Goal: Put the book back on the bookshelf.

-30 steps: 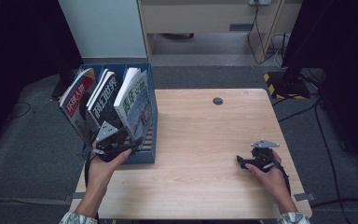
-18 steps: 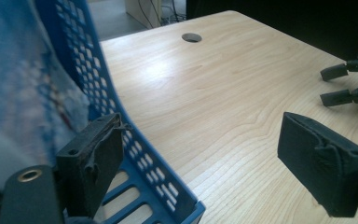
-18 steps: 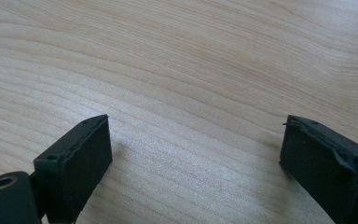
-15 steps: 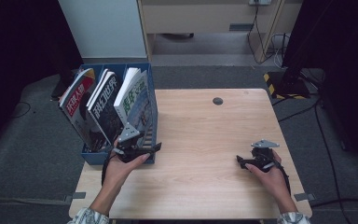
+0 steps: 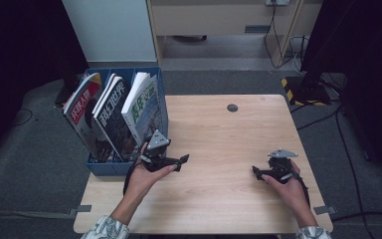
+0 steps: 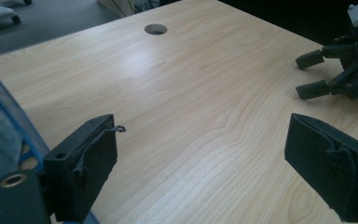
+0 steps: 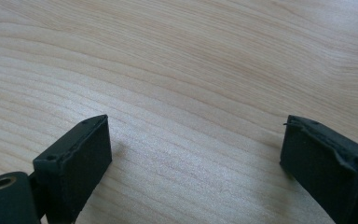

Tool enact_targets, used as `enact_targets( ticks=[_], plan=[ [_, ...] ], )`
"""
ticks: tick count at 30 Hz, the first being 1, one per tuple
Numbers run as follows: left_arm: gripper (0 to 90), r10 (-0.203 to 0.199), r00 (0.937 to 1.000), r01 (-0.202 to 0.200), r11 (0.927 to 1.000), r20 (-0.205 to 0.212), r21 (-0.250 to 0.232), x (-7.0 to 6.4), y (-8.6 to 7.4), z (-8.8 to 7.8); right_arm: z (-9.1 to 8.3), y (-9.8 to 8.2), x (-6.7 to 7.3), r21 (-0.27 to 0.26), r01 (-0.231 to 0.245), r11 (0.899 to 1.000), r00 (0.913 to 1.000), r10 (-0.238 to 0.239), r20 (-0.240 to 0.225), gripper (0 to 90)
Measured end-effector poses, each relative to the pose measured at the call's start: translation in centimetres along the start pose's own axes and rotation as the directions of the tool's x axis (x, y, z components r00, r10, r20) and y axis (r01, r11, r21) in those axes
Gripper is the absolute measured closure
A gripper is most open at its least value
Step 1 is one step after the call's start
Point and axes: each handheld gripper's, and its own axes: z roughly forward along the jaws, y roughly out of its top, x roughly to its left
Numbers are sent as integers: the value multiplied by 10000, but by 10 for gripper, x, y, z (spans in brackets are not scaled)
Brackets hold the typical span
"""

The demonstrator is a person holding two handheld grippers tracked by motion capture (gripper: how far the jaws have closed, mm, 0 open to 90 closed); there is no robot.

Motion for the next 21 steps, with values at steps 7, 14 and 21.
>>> enact_targets(
  ticks=[7, 14, 21],
  plan=[
    [71, 57, 9991, -71, 9995, 424, 313, -11, 5, 19, 0, 0, 0, 0, 7, 10000, 10000, -7, 9, 88],
    [70, 193, 9978, -222, 9987, 633, 458, -23, 12, 36, 0, 0, 0, 17, -2, 10000, 10000, 2, 18, 86],
    [68, 252, 9974, -305, 9964, 672, 792, -37, 15, 53, 0, 0, 0, 21, 6, 10000, 10000, -6, 12, 86]
  ],
)
